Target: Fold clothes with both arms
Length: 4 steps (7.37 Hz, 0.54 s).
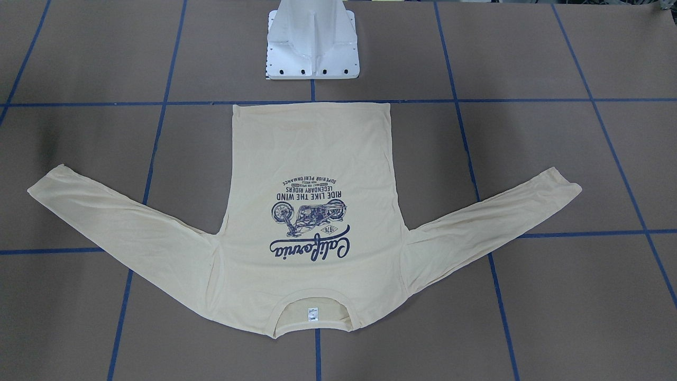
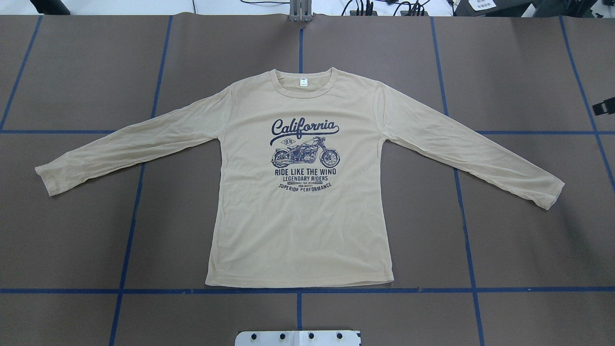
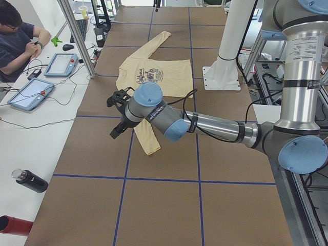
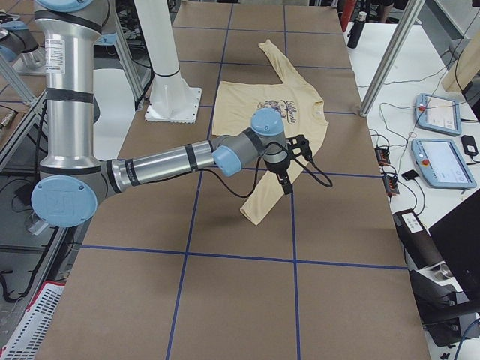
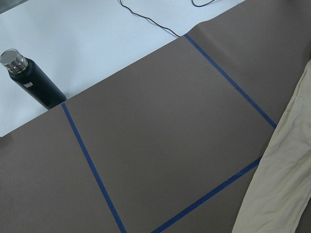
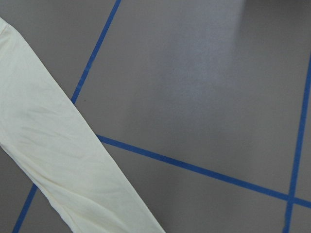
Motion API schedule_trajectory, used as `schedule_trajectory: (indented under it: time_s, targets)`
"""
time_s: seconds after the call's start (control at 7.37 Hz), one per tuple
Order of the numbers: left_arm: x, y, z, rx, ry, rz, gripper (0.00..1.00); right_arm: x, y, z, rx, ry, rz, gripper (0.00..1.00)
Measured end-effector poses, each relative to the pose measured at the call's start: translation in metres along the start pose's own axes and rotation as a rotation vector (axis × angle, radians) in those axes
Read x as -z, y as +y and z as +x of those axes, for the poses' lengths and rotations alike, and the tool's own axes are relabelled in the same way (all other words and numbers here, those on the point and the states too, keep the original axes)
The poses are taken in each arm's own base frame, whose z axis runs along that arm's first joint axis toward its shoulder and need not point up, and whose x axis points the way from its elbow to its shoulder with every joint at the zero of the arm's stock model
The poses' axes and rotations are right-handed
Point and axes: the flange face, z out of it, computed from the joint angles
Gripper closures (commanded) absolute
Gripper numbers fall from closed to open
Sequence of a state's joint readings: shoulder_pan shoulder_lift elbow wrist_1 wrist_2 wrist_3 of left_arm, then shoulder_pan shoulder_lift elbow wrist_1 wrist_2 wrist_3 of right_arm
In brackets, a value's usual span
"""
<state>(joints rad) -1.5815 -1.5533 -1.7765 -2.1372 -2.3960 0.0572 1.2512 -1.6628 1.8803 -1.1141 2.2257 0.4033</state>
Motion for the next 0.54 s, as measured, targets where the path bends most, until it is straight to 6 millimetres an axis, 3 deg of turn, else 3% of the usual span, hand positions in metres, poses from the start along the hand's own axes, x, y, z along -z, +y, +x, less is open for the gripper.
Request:
schedule_trajectory:
  time_s: [0.14,0.41,0.54]
  targets:
    - [0.0,0.001,0.0,-0.003,0.0,0.003,0.0,-0.019,0.027,-0.011,-0.03,-0.014,0.021,0.01]
    - [0.0,0.002,0.0,-0.005,0.0,0.004,0.0,-0.058,0.066,-0.006,-0.04,-0.017,0.029,0.06]
    - [0.0,0.002,0.0,-0.006,0.0,0.005,0.0,-0.078,0.079,0.006,-0.035,-0.016,0.035,0.18]
